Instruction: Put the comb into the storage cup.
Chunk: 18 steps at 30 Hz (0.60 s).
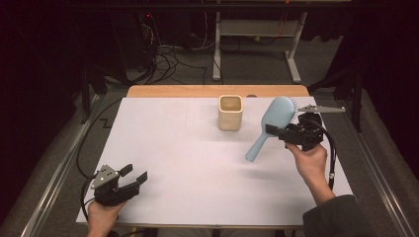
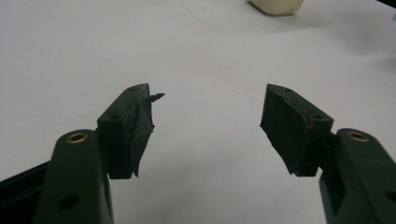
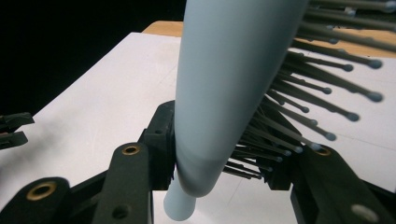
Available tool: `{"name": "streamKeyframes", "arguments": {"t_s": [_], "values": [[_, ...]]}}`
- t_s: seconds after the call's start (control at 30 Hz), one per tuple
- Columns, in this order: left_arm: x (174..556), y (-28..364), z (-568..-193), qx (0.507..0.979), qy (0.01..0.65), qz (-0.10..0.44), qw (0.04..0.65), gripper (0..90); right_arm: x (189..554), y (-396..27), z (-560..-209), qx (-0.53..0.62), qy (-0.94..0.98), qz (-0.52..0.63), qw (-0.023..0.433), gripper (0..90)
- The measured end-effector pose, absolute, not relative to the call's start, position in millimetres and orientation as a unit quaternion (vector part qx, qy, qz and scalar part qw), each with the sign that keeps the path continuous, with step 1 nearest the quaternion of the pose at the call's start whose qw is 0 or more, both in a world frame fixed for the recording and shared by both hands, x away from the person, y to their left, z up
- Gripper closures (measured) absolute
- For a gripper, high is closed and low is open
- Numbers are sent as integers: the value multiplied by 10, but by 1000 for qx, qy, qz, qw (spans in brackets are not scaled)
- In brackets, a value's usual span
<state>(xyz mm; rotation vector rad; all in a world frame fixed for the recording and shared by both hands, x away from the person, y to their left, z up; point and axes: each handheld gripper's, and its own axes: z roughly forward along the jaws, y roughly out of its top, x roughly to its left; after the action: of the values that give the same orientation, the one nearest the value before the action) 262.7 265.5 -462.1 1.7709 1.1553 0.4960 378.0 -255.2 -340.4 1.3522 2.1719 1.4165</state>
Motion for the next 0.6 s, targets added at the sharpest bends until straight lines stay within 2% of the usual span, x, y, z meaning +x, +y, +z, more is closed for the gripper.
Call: {"name": "streamKeyframes", "arguments": {"t_s": [0.6], "values": [[2626, 2661, -4617, 719, 472, 204, 468, 345, 3918, -2463, -3318, 462, 734, 483, 116, 559]]}}
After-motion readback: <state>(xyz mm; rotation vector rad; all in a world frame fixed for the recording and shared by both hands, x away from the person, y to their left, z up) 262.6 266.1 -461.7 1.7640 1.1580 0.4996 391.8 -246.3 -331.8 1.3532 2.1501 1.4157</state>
